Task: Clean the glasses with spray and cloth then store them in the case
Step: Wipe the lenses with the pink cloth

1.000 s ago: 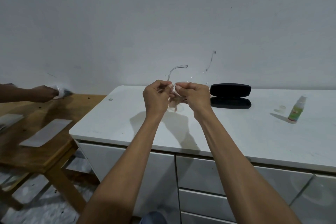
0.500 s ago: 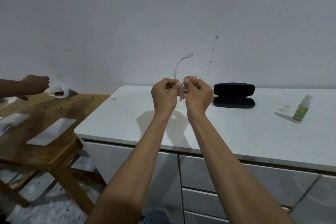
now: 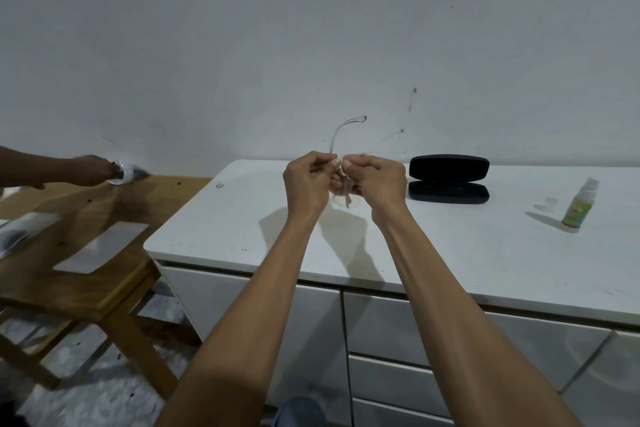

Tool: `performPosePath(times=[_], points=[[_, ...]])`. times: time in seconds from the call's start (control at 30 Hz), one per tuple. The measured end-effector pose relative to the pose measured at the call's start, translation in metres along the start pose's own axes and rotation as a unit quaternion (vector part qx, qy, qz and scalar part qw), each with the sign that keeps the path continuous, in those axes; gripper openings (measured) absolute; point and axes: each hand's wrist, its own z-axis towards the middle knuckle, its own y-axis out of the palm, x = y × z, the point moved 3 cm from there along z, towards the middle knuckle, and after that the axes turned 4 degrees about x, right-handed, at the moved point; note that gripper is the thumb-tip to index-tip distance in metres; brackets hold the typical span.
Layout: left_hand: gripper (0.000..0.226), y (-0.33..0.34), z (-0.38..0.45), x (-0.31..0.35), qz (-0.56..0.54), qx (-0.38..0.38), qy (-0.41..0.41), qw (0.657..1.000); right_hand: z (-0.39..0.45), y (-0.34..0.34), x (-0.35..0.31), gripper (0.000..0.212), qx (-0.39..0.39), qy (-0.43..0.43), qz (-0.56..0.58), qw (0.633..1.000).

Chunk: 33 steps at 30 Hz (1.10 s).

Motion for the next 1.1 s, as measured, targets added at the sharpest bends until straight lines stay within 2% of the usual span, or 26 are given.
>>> performPosePath(times=[0.17,0.27,0.37,0.5,0.6,0.73,0.87,0.97,1.1], points=[[0.003,-0.008,0.002,-0.007,0.008,-0.023,-0.011,1.000,0.001,-0.001,0.007,0.004,-0.013,0.008,-0.062,0.998],[0.005,-0.008,0.000,-0.009,0.013,-0.008,-0.017,1.000,-0.004,0.001,0.012,0.014,0.068,-0.005,-0.054,0.996],[0.004,-0.003,-0.003,-0.007,0.001,0.005,-0.009,1.000,-0.014,0.007,0.012,0.016,0.162,-0.059,-0.009,0.985],[0.003,0.004,-0.012,0.003,-0.014,0.024,0.017,0.999,-0.013,0.016,0.009,0.015,0.204,-0.045,0.122,0.970],[0.005,0.003,-0.013,0.003,-0.014,0.034,0.022,0.999,-0.011,0.020,0.010,0.012,0.165,-0.026,0.121,0.978],[0.004,-0.010,-0.008,-0.002,0.000,0.032,0.035,0.999,-0.002,0.018,0.012,0.008,0.033,-0.026,0.039,0.998],[0.004,-0.023,0.001,-0.011,0.015,0.027,0.010,0.999,-0.001,0.013,0.014,0.003,-0.058,0.014,-0.027,0.998],[0.009,-0.031,0.007,-0.018,0.018,0.022,0.003,1.000,-0.002,0.009,0.018,0.006,-0.084,0.026,-0.039,0.995],[0.005,-0.031,0.009,-0.019,0.020,0.034,0.008,0.999,0.000,0.007,0.019,0.007,-0.082,-0.002,-0.044,0.996]])
